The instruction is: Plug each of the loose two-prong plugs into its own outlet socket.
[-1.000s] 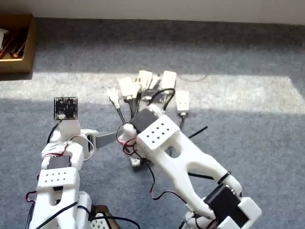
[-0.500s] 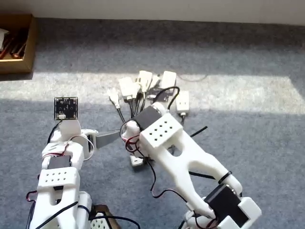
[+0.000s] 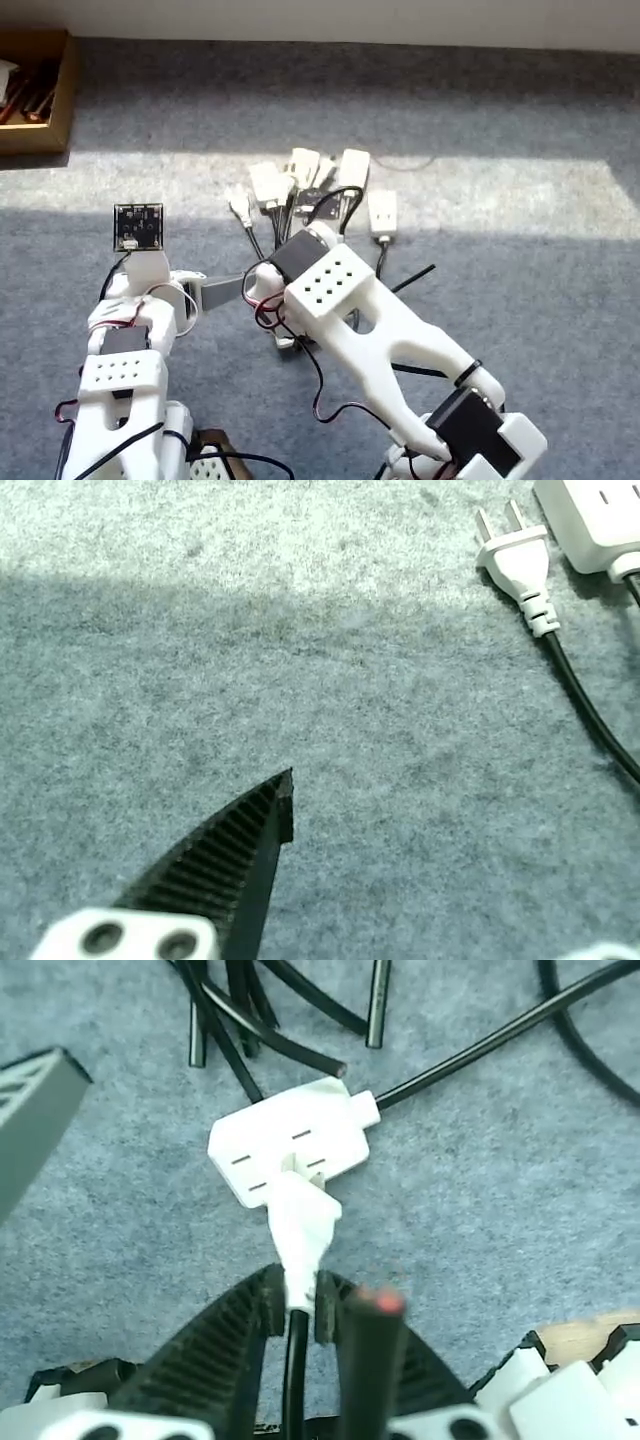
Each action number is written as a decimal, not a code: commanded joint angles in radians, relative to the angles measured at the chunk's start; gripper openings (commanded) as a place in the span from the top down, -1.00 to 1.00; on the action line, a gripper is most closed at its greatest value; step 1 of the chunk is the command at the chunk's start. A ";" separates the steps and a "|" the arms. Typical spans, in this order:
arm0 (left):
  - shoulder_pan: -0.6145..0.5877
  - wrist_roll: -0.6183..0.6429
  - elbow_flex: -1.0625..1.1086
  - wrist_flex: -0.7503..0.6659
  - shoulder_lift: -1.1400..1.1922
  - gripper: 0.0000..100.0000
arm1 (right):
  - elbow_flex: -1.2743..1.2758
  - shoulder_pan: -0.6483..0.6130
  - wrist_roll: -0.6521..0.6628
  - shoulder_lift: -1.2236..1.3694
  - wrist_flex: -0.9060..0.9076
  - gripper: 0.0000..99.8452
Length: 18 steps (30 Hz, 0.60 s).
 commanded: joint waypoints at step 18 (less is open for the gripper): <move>0.015 0.006 -0.004 -0.020 -0.008 -0.12 | 0.013 0.065 0.011 -0.007 -0.042 0.99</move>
